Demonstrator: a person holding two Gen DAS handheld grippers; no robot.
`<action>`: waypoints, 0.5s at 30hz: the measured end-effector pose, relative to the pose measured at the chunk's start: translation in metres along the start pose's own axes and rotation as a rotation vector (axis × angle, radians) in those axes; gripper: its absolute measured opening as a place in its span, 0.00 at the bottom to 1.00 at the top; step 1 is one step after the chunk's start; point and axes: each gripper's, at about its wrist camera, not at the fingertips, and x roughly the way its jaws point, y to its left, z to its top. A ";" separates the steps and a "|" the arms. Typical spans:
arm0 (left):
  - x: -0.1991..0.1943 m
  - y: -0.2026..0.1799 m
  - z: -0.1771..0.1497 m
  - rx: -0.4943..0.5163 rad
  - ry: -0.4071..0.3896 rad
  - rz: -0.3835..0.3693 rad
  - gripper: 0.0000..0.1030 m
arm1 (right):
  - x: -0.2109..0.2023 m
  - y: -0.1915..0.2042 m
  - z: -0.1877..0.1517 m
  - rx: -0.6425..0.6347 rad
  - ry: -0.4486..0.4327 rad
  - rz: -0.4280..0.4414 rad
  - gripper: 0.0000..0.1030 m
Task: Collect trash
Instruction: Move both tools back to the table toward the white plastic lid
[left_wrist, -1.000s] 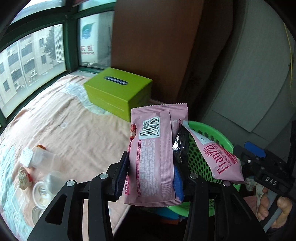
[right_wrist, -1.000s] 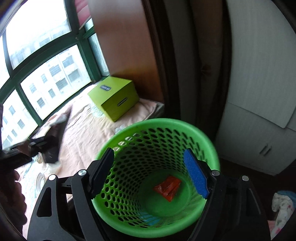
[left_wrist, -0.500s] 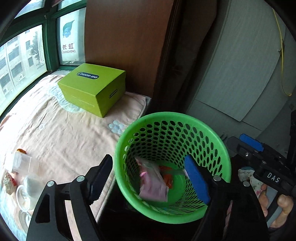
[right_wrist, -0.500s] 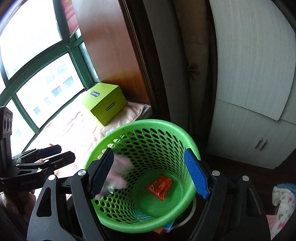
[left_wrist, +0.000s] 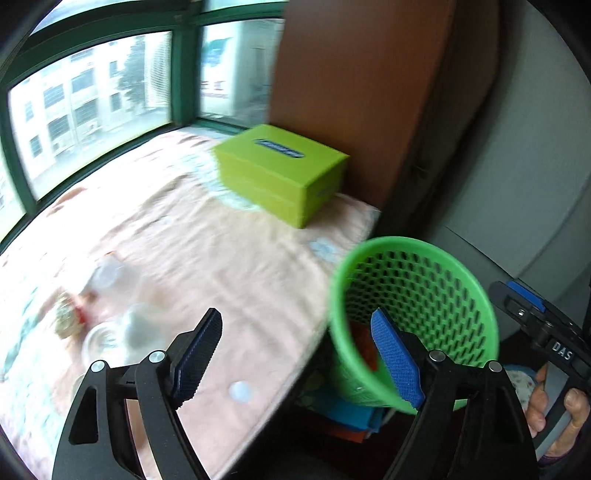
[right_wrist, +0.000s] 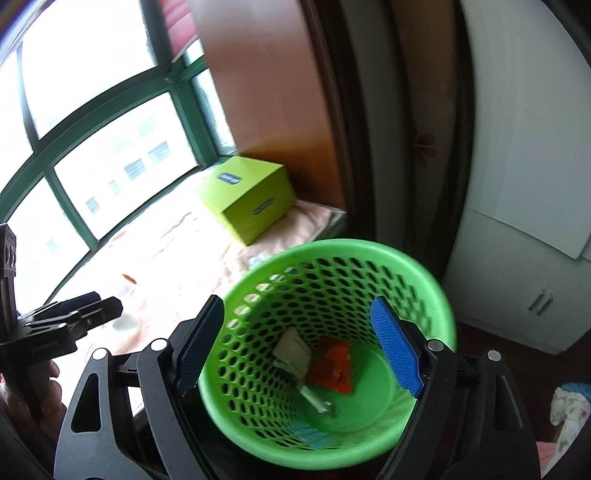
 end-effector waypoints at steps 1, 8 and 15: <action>-0.002 0.008 -0.002 -0.012 -0.003 0.018 0.80 | 0.002 0.006 0.000 -0.010 0.004 0.010 0.79; -0.017 0.075 -0.024 -0.114 0.005 0.120 0.87 | 0.021 0.049 0.002 -0.077 0.042 0.087 0.80; -0.019 0.135 -0.063 -0.167 0.067 0.172 0.93 | 0.036 0.085 0.001 -0.127 0.070 0.149 0.80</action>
